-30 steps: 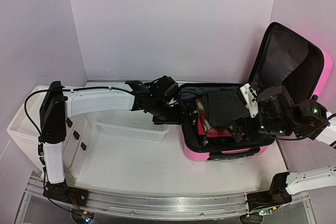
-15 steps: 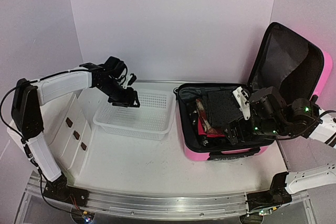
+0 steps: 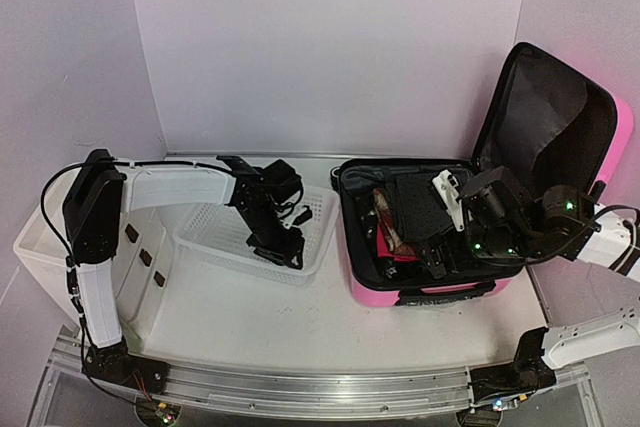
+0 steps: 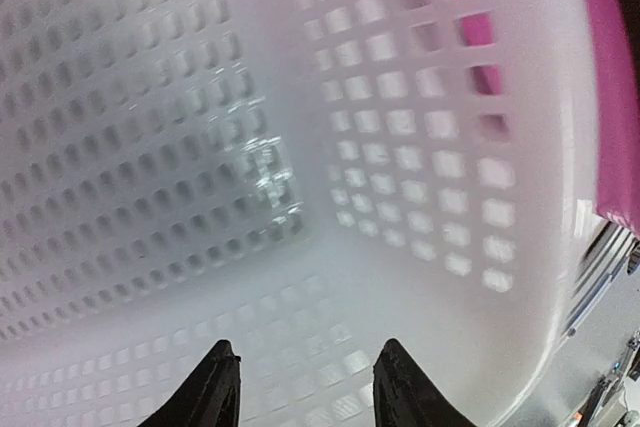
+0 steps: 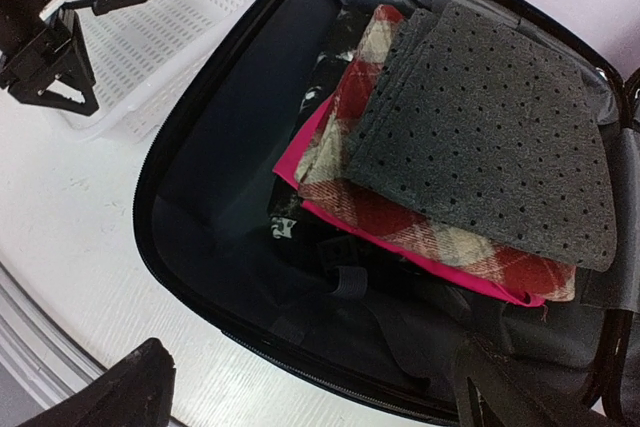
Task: Open, take out, and arrange the luggage
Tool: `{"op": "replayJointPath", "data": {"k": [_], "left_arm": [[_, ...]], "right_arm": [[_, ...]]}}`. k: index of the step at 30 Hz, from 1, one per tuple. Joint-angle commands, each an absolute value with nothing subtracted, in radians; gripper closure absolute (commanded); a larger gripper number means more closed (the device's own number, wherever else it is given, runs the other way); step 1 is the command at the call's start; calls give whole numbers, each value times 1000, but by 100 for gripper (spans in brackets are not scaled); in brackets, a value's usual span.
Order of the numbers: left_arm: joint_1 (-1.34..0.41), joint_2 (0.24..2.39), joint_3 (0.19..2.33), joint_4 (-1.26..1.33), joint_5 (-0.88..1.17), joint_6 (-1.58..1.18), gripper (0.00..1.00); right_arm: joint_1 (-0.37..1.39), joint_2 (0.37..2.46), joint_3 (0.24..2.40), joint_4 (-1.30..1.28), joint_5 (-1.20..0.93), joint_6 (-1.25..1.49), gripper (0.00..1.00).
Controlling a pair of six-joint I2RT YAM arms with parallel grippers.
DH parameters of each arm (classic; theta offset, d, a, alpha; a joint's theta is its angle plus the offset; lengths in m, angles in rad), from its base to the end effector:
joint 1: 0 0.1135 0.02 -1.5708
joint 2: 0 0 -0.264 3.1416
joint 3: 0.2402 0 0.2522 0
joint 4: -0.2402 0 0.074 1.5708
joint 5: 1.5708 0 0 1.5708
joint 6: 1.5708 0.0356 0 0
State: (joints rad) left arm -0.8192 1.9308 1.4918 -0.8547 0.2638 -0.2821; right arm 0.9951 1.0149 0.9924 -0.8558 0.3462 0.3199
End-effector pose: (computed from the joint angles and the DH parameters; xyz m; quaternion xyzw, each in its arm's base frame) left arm 0.2594 -0.2912 0.2065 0.2780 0.9418 -0.1826 0.0485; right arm 0.1166 0.1575 0.3095 -0.2518 0.8937 0.0761 0.3636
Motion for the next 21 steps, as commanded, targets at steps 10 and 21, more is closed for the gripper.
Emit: {"op": "replayJointPath", "data": {"k": [10, 21], "left_arm": [[-922, 2019, 1618, -620, 451, -456, 54], [-922, 1909, 1532, -507, 408, -466, 42]], "right_arm": [[992, 1037, 1046, -820, 347, 335, 2], [983, 1235, 1168, -944, 529, 240, 2]]}}
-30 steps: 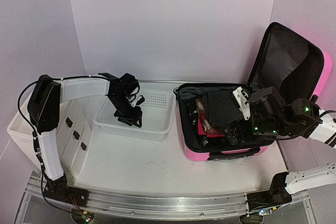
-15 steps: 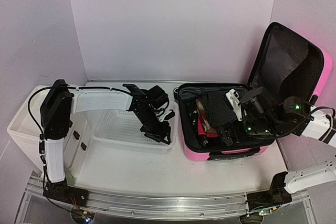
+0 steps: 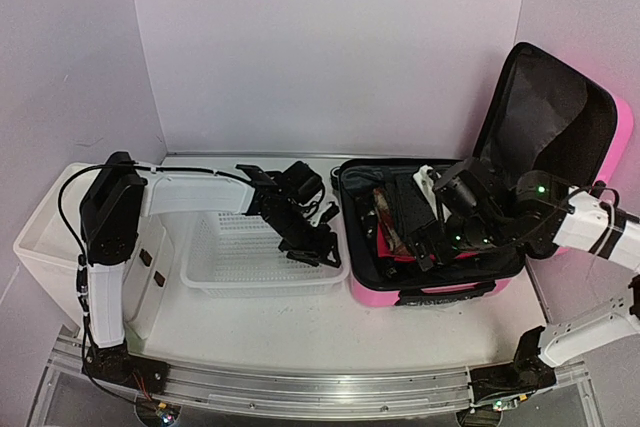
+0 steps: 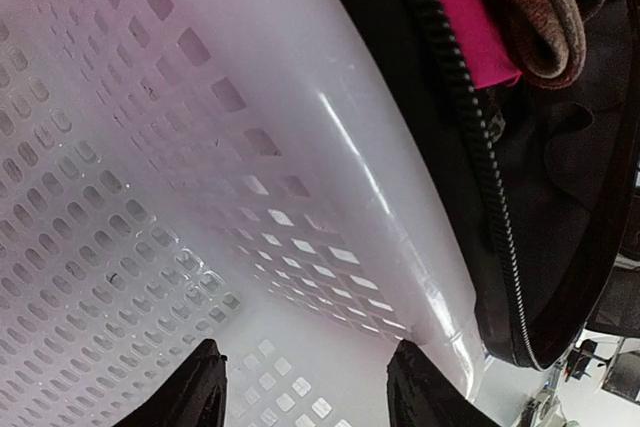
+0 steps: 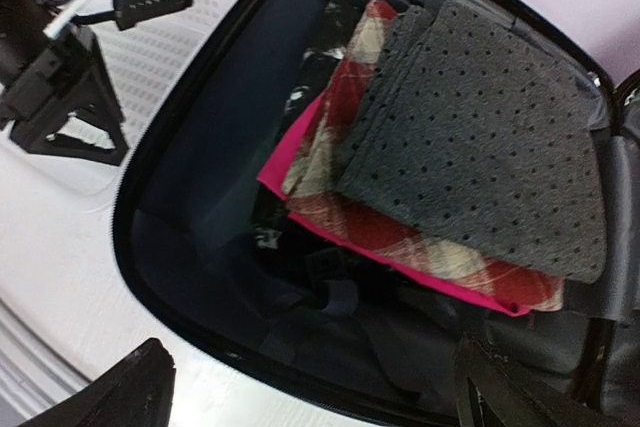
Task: Open, take out, and arrange the luggage
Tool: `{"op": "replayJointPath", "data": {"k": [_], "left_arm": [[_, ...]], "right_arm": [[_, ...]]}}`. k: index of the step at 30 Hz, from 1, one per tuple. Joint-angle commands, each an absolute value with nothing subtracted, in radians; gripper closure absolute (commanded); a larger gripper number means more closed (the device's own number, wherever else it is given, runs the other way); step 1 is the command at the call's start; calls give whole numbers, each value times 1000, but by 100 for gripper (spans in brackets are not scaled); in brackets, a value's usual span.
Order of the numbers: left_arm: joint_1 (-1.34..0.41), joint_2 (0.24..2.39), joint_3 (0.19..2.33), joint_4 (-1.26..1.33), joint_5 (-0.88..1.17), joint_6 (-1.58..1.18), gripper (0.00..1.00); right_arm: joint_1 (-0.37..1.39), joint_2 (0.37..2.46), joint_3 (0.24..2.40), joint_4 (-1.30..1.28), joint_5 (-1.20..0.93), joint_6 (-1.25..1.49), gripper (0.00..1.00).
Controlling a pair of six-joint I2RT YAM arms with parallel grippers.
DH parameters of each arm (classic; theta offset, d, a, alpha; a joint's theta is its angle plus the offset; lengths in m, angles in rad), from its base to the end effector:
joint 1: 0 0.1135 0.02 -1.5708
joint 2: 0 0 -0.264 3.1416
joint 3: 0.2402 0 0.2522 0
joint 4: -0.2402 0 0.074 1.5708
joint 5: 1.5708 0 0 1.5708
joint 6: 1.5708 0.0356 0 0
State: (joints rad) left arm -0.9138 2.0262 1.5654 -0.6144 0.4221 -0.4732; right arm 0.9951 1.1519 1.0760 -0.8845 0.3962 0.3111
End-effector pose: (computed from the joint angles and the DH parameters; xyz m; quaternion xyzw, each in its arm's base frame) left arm 0.2528 -0.3516 0.2017 0.2573 0.9138 -0.3095 0.0546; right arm 0.1327 0.1793 0.3084 -0.2579 0.9008 0.0299 0.3480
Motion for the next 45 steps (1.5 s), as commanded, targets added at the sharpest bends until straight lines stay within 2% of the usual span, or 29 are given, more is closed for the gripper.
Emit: {"op": "replayJointPath", "data": {"k": [1, 4, 8, 9, 14, 17, 24, 31, 37, 45], "left_arm": [[-921, 1873, 1507, -511, 391, -447, 40], [-915, 1741, 1433, -525, 350, -407, 34], [-910, 1579, 1357, -545, 318, -361, 29], [-909, 1538, 1335, -547, 313, -355, 28], [-900, 1388, 1263, -557, 276, -342, 26], [-894, 1334, 1231, -560, 269, -342, 26], [-890, 1244, 1176, -562, 267, -334, 25], [-884, 1193, 1133, -566, 264, -328, 25], [-880, 1181, 1115, -566, 263, -342, 24], [-881, 1192, 1122, -566, 273, -366, 24]], "right_arm": [[966, 1275, 1195, -971, 541, 209, 2], [881, 1380, 1288, -1017, 493, 99, 8], [780, 1486, 1344, -1017, 342, -127, 27], [750, 1497, 1342, -1004, 280, -189, 29], [620, 1498, 1307, -887, 0, -369, 32], [617, 1513, 1268, -850, -68, -479, 30], [604, 1549, 1215, -775, -36, -625, 34], [595, 1621, 1253, -746, 0, -637, 45], [596, 1653, 1259, -697, 47, -638, 45], [596, 1676, 1254, -650, 100, -627, 51]]}}
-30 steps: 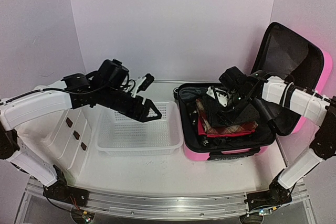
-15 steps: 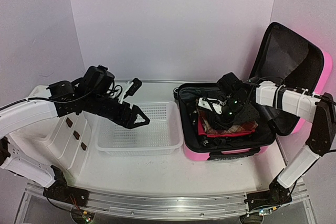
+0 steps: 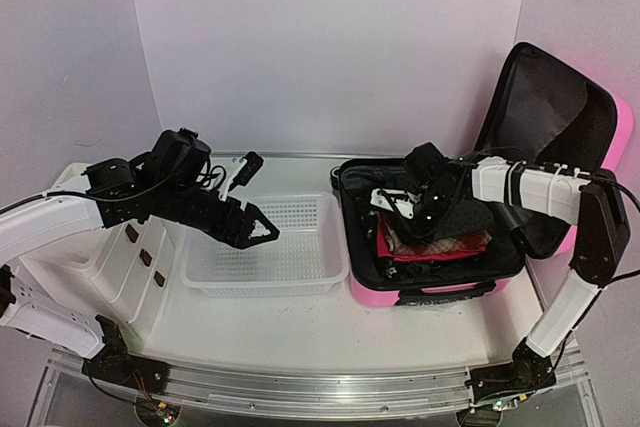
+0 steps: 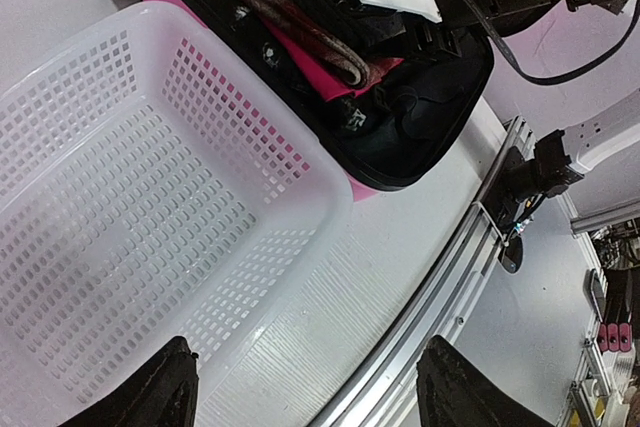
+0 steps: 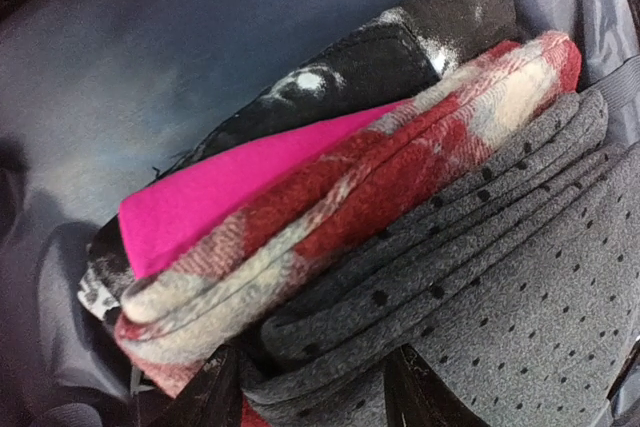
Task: Open, take out, and arrange the luggage
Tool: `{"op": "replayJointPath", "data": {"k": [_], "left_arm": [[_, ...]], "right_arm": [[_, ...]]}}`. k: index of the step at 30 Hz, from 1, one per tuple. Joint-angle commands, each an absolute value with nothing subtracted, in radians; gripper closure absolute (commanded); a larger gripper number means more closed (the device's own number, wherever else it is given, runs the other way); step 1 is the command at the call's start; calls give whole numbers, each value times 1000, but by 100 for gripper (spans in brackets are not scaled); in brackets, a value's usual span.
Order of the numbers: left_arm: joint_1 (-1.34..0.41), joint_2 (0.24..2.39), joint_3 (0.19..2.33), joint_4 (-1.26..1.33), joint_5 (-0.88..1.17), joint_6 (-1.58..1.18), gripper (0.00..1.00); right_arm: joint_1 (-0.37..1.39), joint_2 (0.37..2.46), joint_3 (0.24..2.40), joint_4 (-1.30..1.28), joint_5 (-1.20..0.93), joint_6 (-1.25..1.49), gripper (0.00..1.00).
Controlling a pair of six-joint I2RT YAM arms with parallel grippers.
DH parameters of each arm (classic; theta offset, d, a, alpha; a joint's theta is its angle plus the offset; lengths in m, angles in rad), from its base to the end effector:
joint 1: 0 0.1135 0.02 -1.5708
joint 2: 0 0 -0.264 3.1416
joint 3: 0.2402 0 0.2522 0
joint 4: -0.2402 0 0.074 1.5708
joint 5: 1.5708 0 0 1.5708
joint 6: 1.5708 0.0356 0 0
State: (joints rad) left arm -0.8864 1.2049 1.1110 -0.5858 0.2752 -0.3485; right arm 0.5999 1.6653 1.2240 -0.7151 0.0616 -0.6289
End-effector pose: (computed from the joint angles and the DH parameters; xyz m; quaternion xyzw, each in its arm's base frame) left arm 0.1564 -0.2070 0.3287 0.2945 0.8460 -0.3481 0.2764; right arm 0.2787 0.1880 0.2257 -0.5587 0.8029 -0.0331 0.2052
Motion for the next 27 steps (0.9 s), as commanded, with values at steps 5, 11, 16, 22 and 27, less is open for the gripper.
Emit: {"op": "replayJointPath", "data": {"k": [5, 11, 16, 22, 27], "left_arm": [[-881, 1209, 1135, -566, 281, -379, 25], [-881, 1215, 1149, -565, 274, -431, 25], [-881, 1202, 1150, -564, 250, -477, 24], [-880, 1223, 1161, -557, 226, -583, 23], [-878, 1251, 1175, -515, 234, -683, 19]], "right_arm": [[595, 1703, 1239, -596, 129, -641, 40], [596, 1713, 1218, -531, 161, -653, 40], [595, 1696, 1187, -468, 218, -654, 69], [595, 1633, 1158, -451, 211, -633, 95], [589, 1554, 1159, -478, 164, -568, 100]]}}
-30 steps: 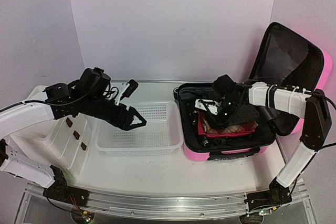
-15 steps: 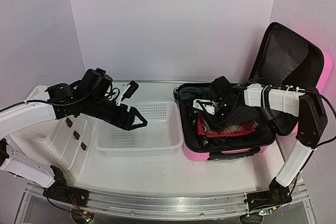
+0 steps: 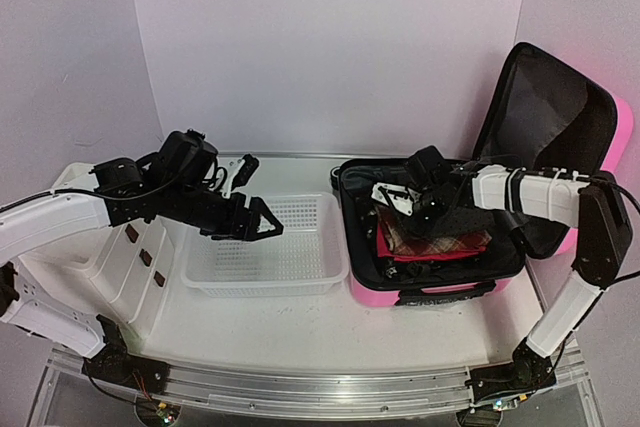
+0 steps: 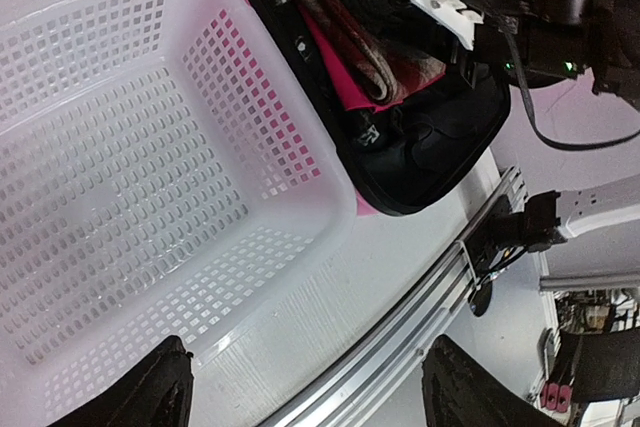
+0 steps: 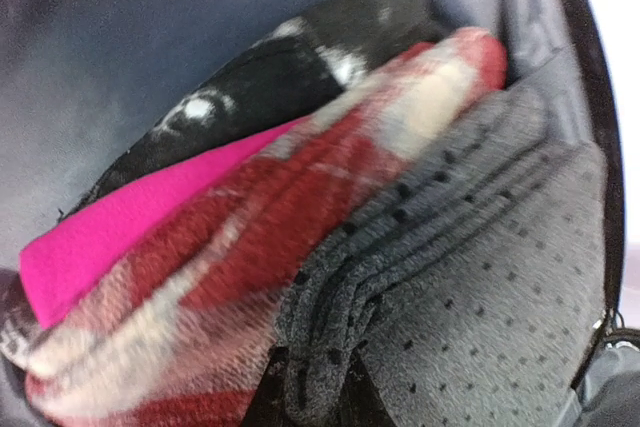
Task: Open, take out, and arrange the luggage
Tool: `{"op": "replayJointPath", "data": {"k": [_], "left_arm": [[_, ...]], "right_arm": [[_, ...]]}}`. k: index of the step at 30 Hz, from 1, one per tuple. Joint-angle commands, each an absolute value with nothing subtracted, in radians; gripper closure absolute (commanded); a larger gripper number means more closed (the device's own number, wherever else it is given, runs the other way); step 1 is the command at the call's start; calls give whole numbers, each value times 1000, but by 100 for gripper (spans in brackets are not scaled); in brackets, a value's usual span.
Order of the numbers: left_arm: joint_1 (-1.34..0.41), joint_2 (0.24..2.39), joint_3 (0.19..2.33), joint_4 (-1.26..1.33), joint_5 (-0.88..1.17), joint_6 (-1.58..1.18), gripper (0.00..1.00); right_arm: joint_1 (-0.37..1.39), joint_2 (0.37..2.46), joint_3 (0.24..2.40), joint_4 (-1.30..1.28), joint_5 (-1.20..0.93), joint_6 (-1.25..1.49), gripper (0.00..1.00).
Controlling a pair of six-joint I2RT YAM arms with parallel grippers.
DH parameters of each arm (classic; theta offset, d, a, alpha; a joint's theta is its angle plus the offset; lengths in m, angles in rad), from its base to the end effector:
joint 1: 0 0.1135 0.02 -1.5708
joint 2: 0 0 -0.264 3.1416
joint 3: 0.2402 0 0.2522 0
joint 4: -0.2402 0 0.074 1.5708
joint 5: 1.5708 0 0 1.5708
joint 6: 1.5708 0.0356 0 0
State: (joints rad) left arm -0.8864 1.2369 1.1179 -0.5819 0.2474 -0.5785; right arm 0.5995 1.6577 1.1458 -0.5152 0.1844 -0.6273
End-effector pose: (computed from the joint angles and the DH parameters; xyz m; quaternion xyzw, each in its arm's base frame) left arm 0.1619 -0.2122 0.3234 0.1894 0.8813 -0.3628 0.2361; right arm 0.2862 0.1877 0.2155 -0.5319 0.7986 -0.0924 0.2661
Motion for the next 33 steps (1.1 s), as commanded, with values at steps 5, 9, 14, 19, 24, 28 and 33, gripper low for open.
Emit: {"op": "replayJointPath", "data": {"k": [5, 9, 14, 19, 24, 28, 33], "left_arm": [[-856, 1254, 1132, -350, 236, -892, 3], [-828, 1338, 1122, -214, 292, -1145, 1], [-822, 1596, 1316, -210, 474, -1359, 1], [-861, 1826, 1545, -206, 511, -1439, 1], [-889, 2041, 1750, -195, 533, -1497, 1], [-920, 2156, 1897, -190, 531, -1511, 3], [-942, 2271, 2012, -192, 525, -1577, 8]], "right_arm": [[578, 1481, 1144, -507, 76, -514, 100], [574, 1443, 1119, -512, 12, -474, 100], [574, 1407, 1089, -505, -66, -422, 100], [574, 1367, 1060, -487, -107, -397, 100], [574, 1340, 1047, -477, -127, -386, 100], [574, 1316, 1033, -473, -142, -382, 100], [574, 1292, 1010, -453, -145, -375, 100]]}}
